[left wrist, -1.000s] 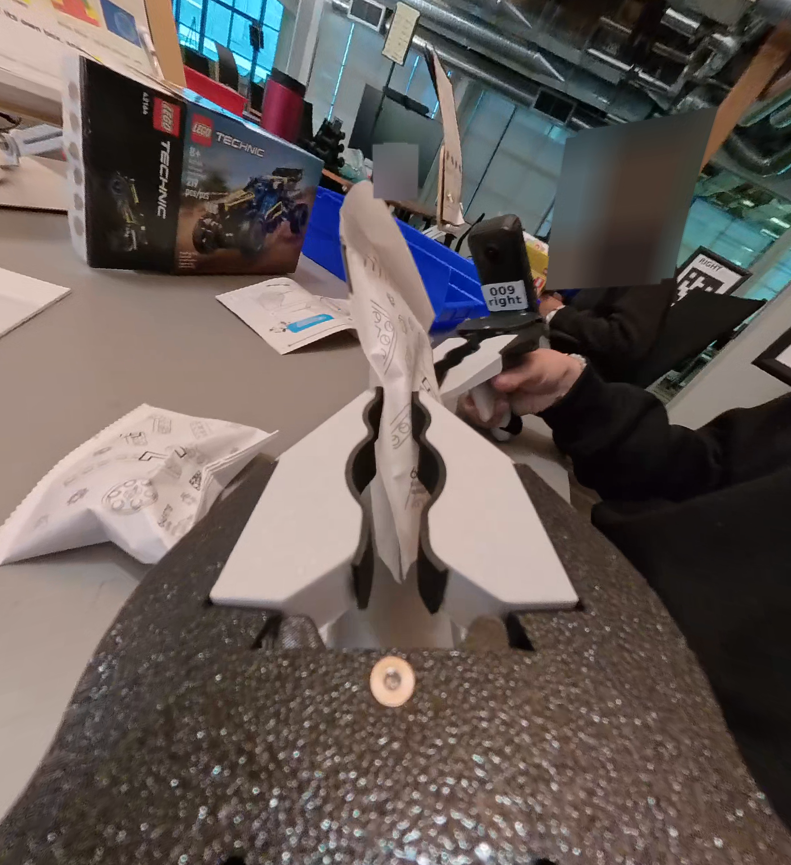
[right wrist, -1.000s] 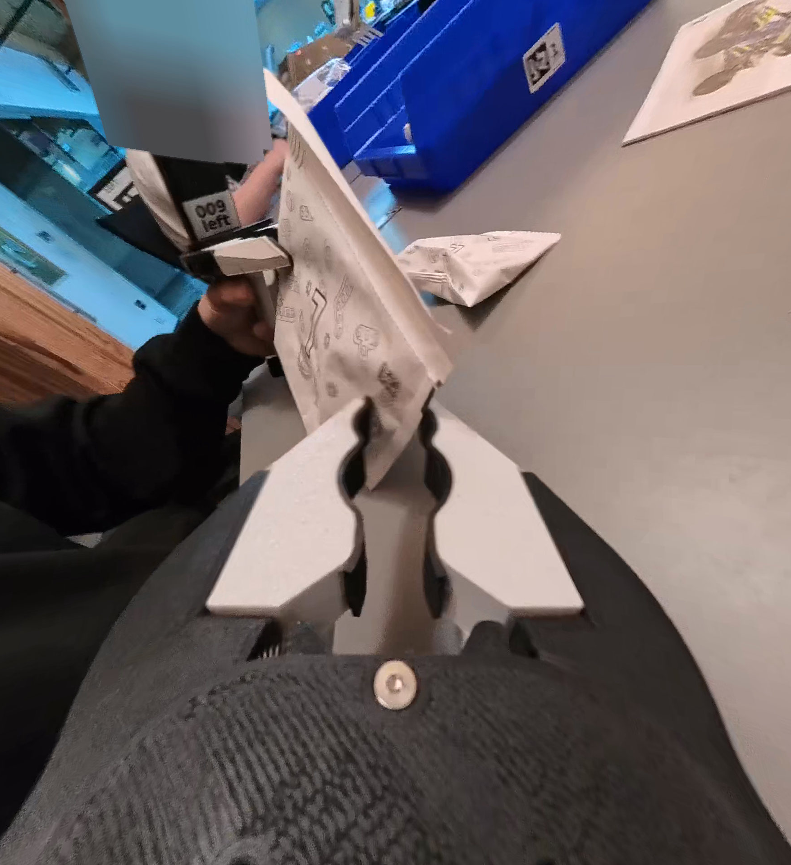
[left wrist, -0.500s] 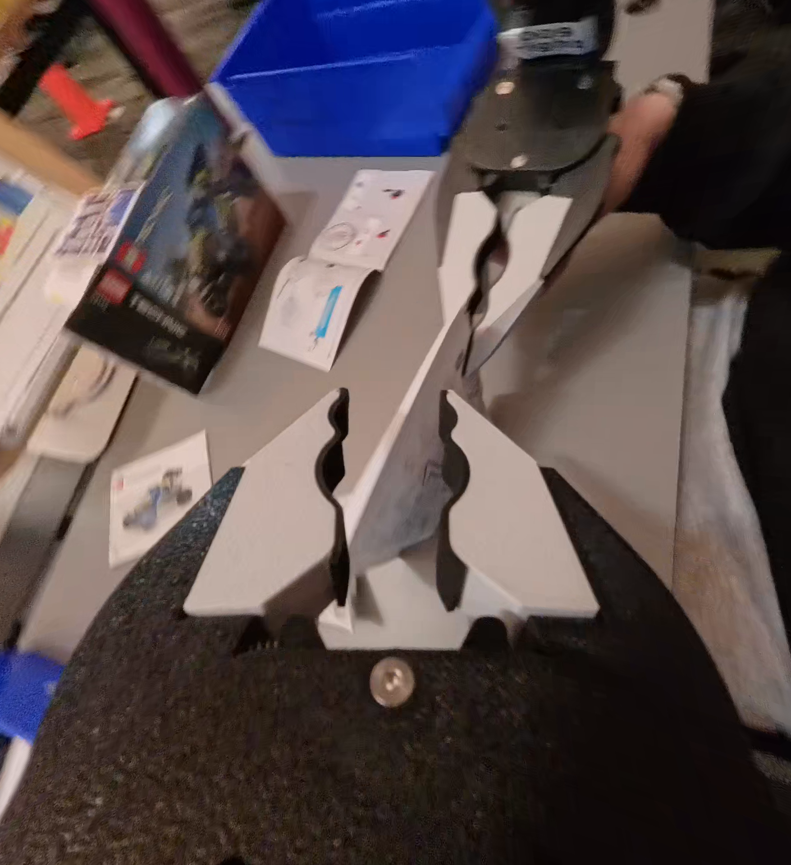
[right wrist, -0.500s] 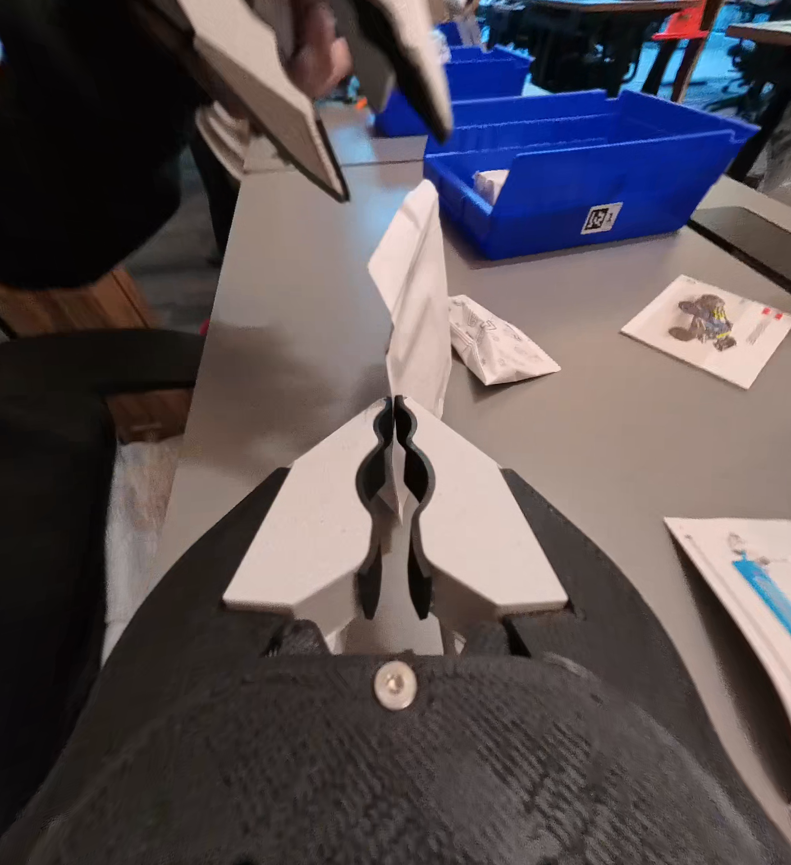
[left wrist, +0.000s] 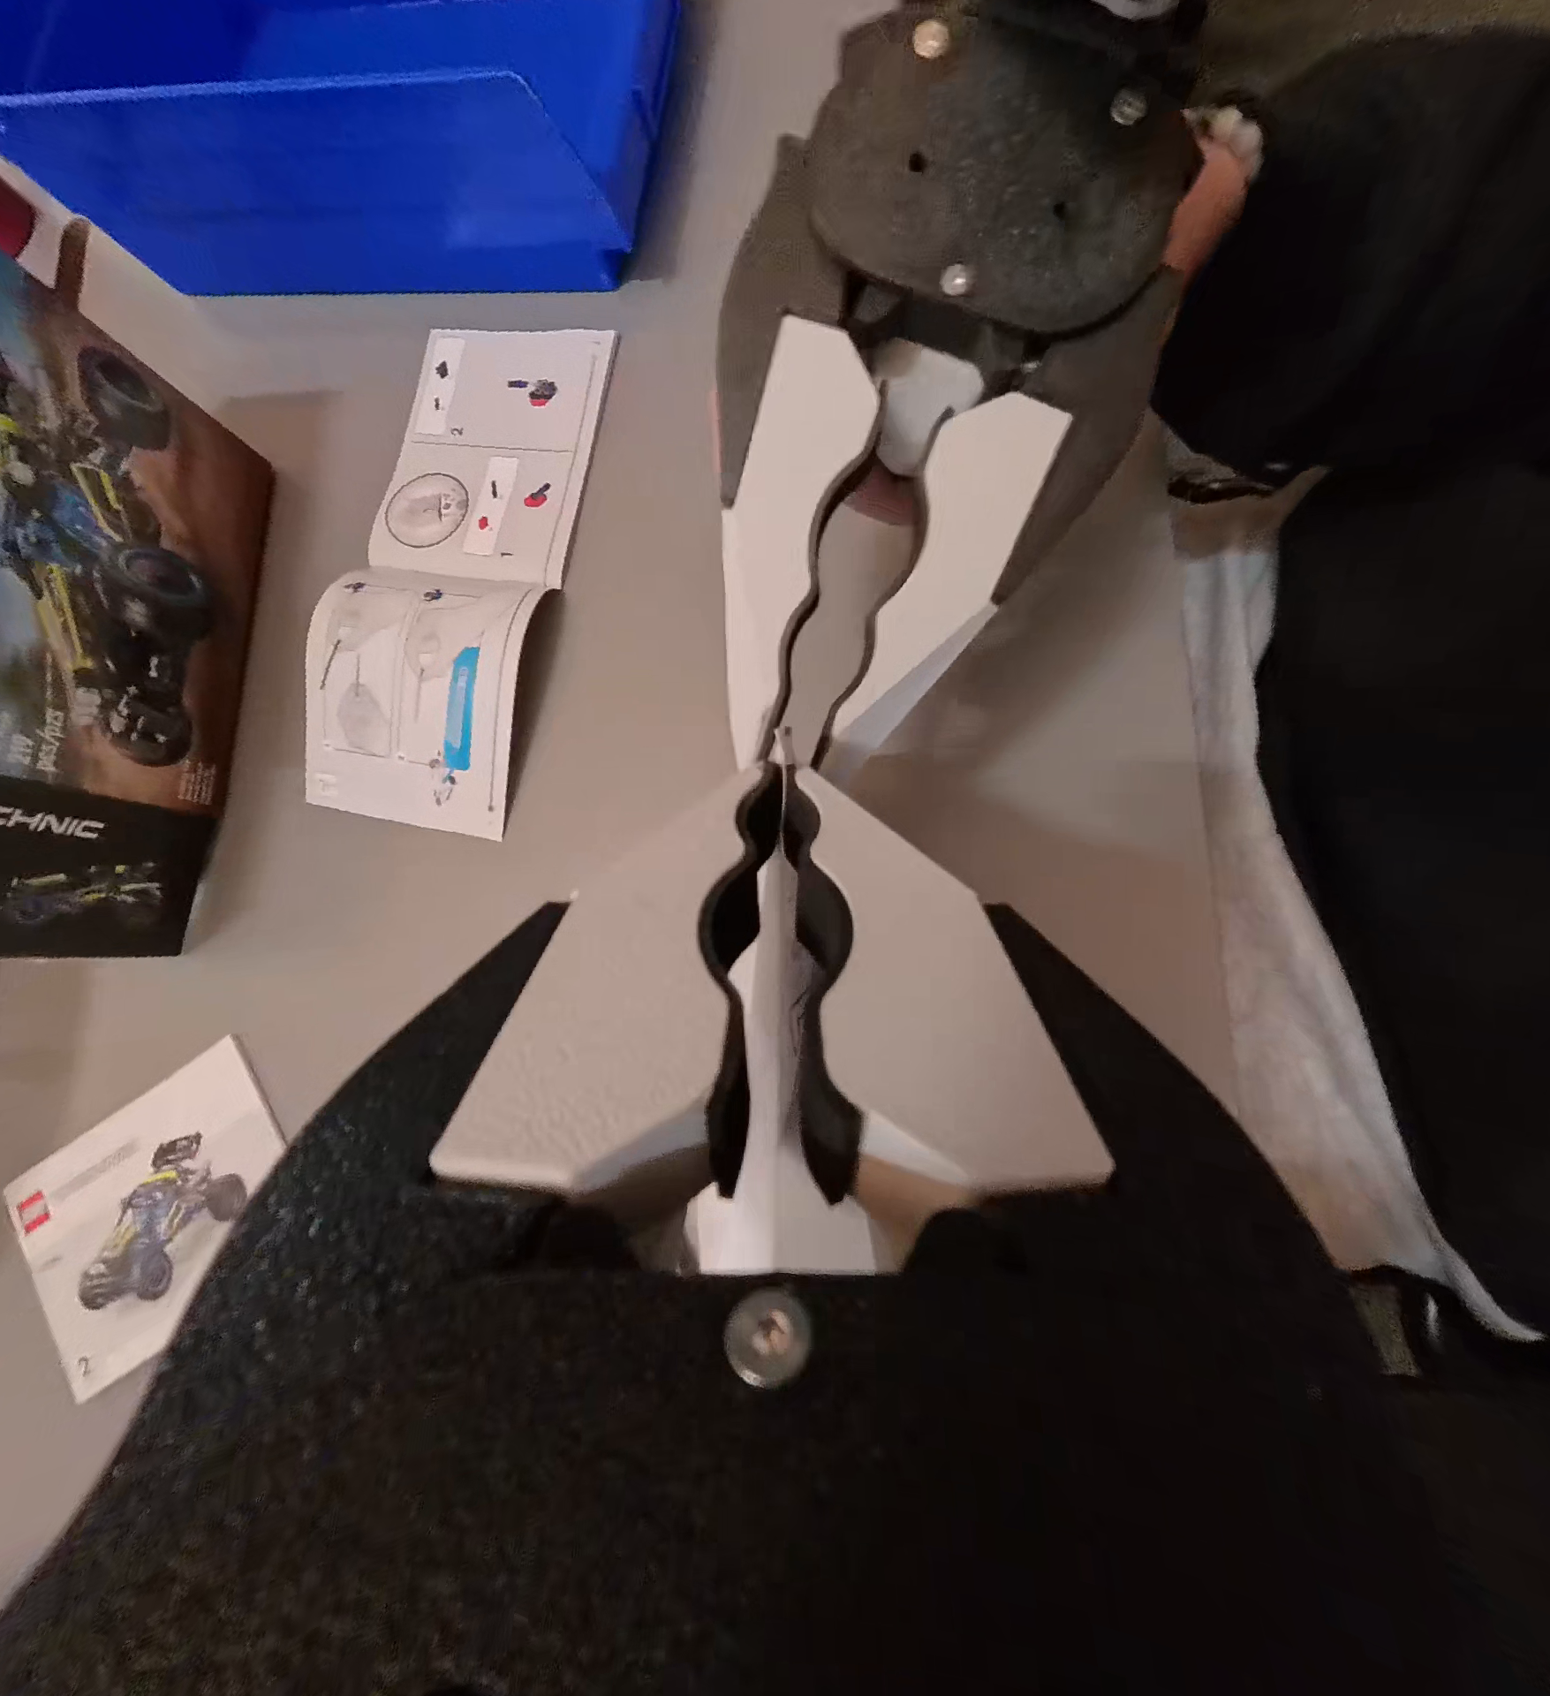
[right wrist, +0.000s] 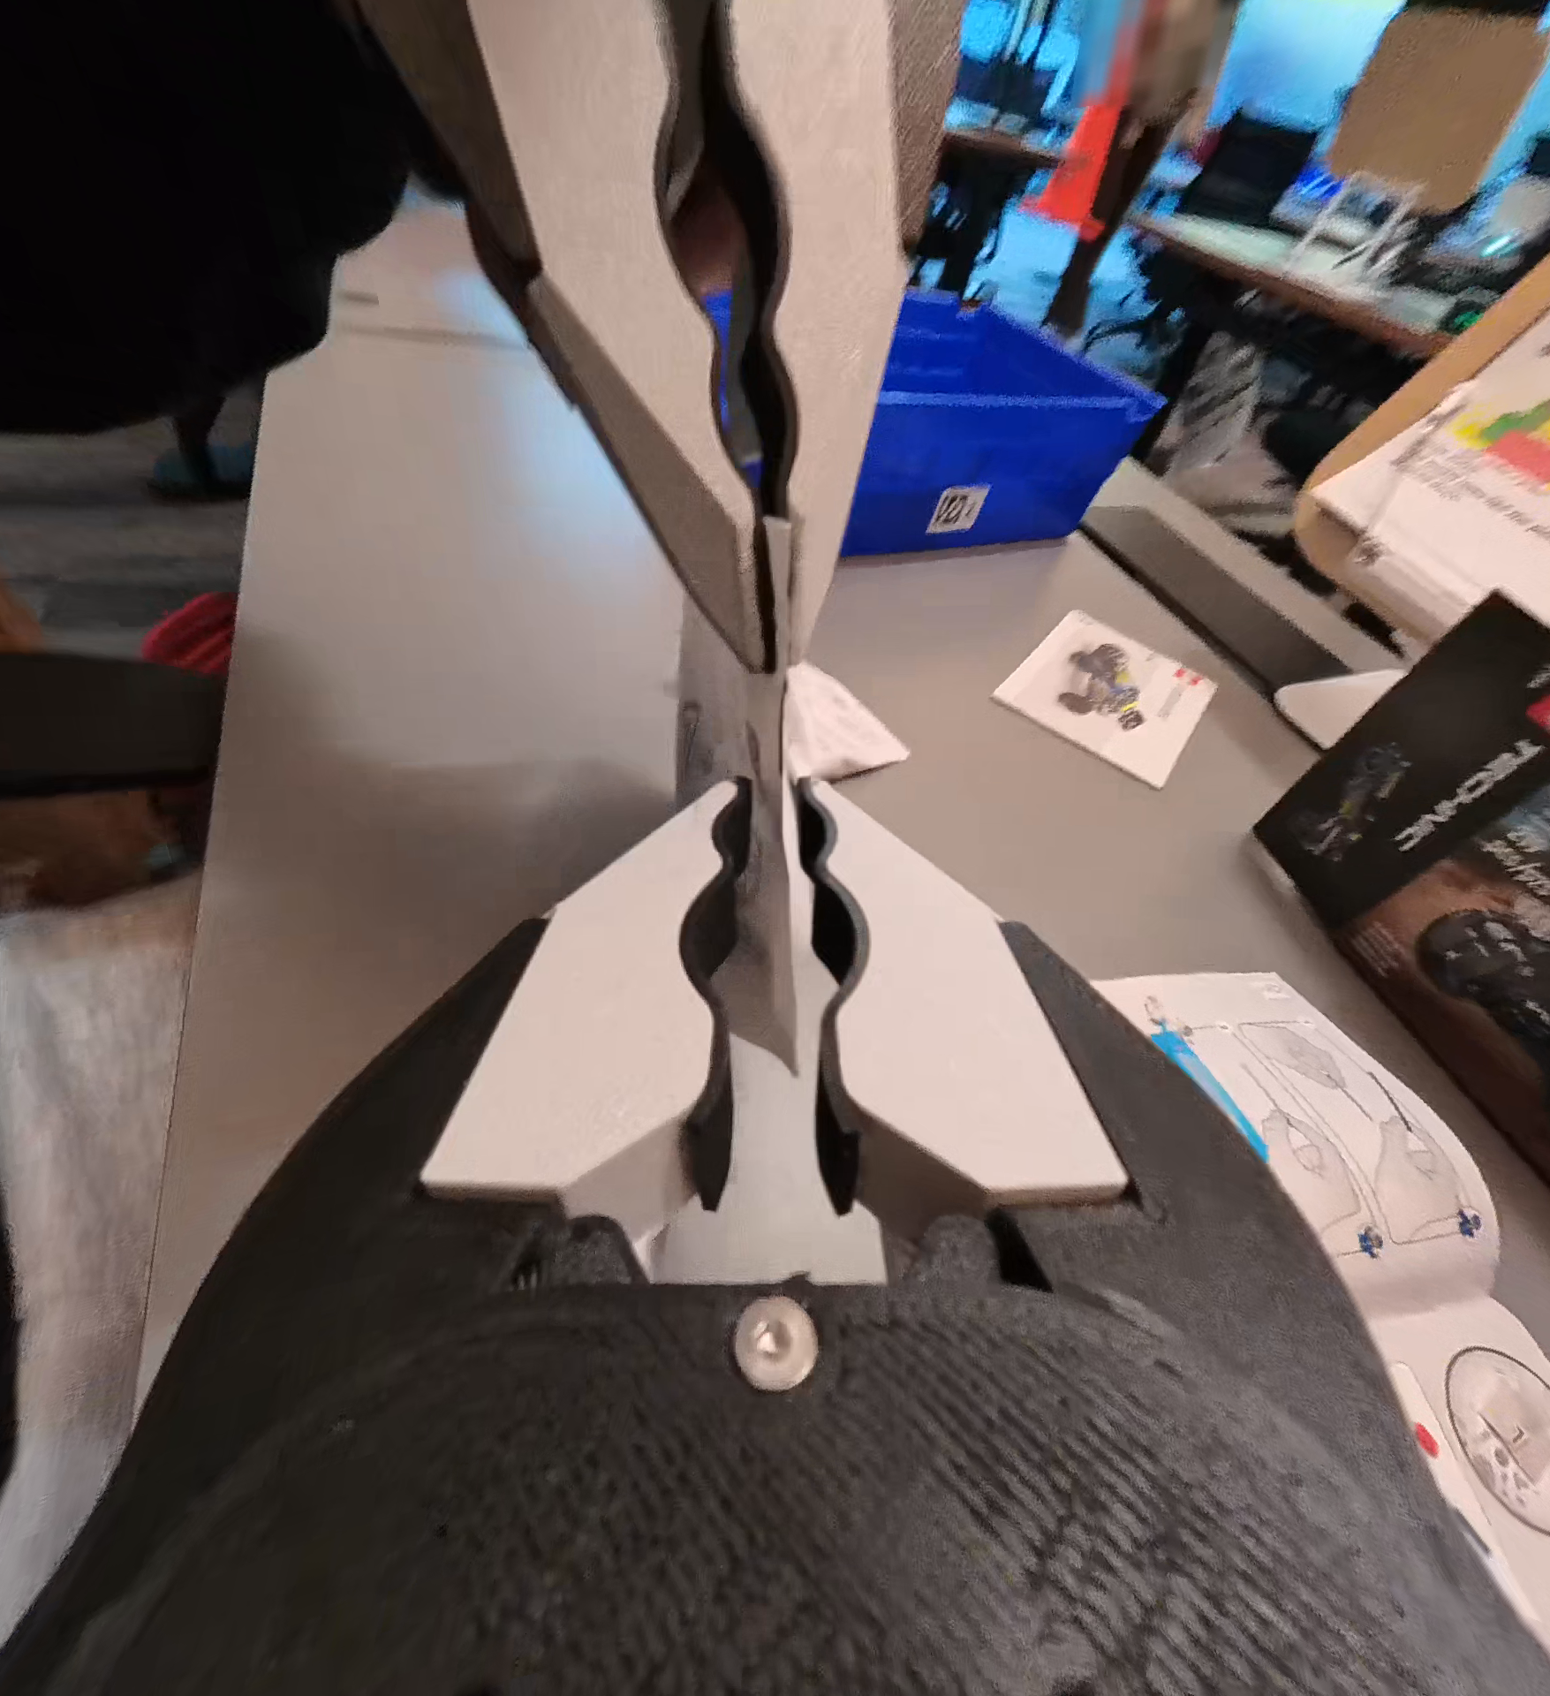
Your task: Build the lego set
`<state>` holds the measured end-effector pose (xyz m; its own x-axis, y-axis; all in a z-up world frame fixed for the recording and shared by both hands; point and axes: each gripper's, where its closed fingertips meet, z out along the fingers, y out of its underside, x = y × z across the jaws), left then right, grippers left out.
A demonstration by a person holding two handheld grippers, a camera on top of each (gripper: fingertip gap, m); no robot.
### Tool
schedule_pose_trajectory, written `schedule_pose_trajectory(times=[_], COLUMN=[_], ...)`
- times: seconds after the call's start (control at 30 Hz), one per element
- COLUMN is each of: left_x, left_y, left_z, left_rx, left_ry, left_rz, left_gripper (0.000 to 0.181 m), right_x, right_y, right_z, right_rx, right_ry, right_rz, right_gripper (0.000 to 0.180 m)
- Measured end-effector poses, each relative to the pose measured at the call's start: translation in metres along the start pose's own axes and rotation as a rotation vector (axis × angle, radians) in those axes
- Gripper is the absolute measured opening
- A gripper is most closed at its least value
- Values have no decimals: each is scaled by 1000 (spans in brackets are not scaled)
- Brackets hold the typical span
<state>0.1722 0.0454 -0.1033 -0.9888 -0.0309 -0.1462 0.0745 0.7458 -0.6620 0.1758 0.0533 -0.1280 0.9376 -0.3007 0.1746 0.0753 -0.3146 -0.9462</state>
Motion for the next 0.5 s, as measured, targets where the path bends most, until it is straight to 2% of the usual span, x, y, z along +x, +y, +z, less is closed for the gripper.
schedule_pose_trajectory(times=[0.03, 0.13, 0.27, 0.3, 0.5], left_x=[0, 10, 14, 14, 12], left_y=[0, 0, 1, 0, -1], left_z=[-1, -4, -1, 0, 3], left_rx=[9, 25, 6, 5, -1], left_ry=[-9, 20, 23, 24, 6], left_rz=[-15, -28, -28, -29, -14], left_gripper=[0, 0, 0, 0, 0], right_x=[0, -8, -9, -9, -8], right_y=[-5, -11, -16, -18, -16], right_z=[-2, -6, -5, -6, -6], right_rx=[37, 105, 150, 166, 132], right_ry=[27, 48, 112, 125, 117], right_rz=[9, -7, -75, -81, -57], right_gripper=[8, 3, 7, 2, 0])
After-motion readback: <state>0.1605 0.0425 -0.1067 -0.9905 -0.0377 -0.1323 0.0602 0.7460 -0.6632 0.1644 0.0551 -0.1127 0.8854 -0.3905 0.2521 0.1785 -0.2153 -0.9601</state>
